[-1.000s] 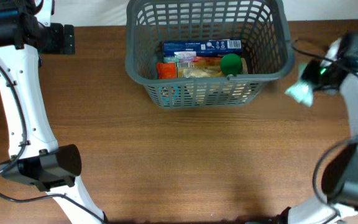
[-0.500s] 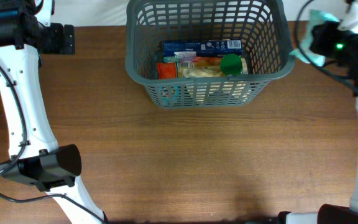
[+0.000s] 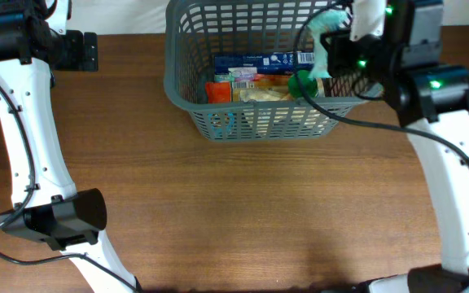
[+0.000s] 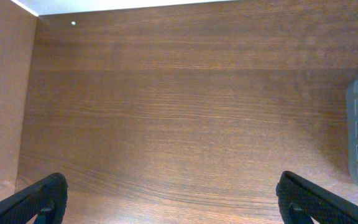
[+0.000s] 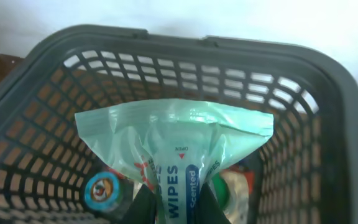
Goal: Pack container
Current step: 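Carry the wipes packet over the basket and release it inside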
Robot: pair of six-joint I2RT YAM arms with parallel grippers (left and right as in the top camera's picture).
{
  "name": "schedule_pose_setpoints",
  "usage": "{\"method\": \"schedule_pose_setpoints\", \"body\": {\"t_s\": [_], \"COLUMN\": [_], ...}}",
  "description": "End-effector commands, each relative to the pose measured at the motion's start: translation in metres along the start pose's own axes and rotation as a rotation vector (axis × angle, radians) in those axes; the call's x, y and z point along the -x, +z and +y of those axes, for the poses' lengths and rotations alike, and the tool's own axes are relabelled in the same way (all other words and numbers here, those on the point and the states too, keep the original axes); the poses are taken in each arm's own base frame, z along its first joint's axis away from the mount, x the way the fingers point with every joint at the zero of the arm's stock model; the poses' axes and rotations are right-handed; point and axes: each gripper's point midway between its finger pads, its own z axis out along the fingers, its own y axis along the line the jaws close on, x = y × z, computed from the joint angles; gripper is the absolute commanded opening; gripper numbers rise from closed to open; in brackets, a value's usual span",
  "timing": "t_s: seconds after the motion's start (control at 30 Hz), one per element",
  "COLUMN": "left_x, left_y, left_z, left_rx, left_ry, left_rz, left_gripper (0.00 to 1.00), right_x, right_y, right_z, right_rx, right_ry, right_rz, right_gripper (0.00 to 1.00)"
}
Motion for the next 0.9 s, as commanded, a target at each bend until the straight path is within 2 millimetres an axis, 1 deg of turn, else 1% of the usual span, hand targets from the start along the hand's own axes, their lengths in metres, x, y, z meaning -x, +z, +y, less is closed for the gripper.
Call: {"method": "schedule_pose_setpoints", "body": {"t_s": [0.0, 0.13, 0.27, 0.33, 0.37, 0.5, 0.53, 0.6, 0.63, 0.73, 0.8, 0.87], "left_x": [-0.001, -0.001, -0.001, -0.001, -0.001, -0.001, -0.001, -0.001, -0.001, -0.001, -0.001, -0.001], "left_y": [-0.002, -0.002, -0.002, -0.002, -0.002, -0.002, -0.002, -0.002, -0.002, -0.002, -0.002, -0.002], "left_z": [0.002, 0.002, 0.002, 0.002, 0.002, 0.002, 0.002, 0.002, 0.002, 0.002, 0.002, 0.002], "left_rx": [0.009, 0.009, 0.009, 0.009, 0.009, 0.009, 0.009, 0.009, 0.009, 0.009, 0.009, 0.009], "left_ry": [-0.014, -0.014, -0.014, -0.014, -0.014, -0.014, -0.014, -0.014, -0.014, -0.014, -0.014, -0.014], "left_rz": [-0.001, -0.001, -0.001, -0.001, -0.001, -0.001, -0.001, -0.001, -0.001, -0.001, -0.001, -0.001], "left_gripper": [0.99, 0.99, 0.99, 0.99, 0.99, 0.99, 0.99, 0.99, 0.99, 0.99, 0.99, 0.99], "right_x": [-0.001, -0.007, -0.02, -0.034, -0.039, -0.073, -0.08, -0.088, -0.09, -0.088, -0.08, -0.068], "right_y": [0.036, 0.07, 0.099, 0.116, 0.121, 0.147, 0.151, 0.155, 0.154, 0.145, 0.131, 0.113], "right_z": [0.007, 0.029, 0.05, 0.058, 0.06, 0.07, 0.072, 0.073, 0.073, 0.073, 0.072, 0.073], "right_rx": [0.037, 0.155, 0.261, 0.29, 0.294, 0.315, 0.318, 0.32, 0.318, 0.31, 0.307, 0.304], "right_ry": [-0.045, -0.056, -0.061, -0.056, -0.055, -0.043, -0.04, -0.035, -0.019, 0.025, 0.031, 0.03], "right_rz": [0.003, 0.008, 0.034, 0.07, 0.086, 0.187, 0.208, 0.233, 0.246, 0.261, 0.261, 0.25], "right_gripper": [0.04, 0.04, 0.04, 0.04, 0.04, 0.04, 0.09, 0.56, 0.67, 0.77, 0.8, 0.81]}}
